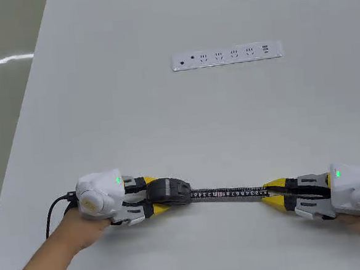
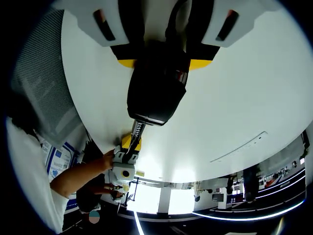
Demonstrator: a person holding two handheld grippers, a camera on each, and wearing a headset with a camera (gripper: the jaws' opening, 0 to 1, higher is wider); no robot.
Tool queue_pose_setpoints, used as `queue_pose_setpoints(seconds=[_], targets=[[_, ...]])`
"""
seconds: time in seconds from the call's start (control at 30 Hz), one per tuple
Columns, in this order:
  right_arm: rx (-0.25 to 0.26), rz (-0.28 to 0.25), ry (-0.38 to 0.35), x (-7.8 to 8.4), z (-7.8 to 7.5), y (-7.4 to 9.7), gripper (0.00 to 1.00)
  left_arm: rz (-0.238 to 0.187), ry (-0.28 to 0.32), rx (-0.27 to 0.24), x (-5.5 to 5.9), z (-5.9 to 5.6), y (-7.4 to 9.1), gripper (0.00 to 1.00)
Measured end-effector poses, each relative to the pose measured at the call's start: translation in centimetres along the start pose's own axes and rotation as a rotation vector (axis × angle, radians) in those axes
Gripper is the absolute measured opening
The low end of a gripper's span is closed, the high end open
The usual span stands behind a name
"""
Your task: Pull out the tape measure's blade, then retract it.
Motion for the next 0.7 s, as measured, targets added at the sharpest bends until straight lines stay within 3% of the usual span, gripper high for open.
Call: queue_pose_setpoints(seconds=[0.7], targets=[[0.024,-0.009,-0.027,0.0,0.0,2.3,0.08,0.004,-0.001,0.002,0.0,0.0,0.0,0.29]])
Point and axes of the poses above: the centre of the closed fingertips' face, and the gripper's own axes: y roughly backward along the fingers, z roughly to its left, x roughly out of its underside, the point moved 7 cm from there along y, roughly backward along the fingers, and after that the axes turned 1 degree about -z, right-handed, at the moved point
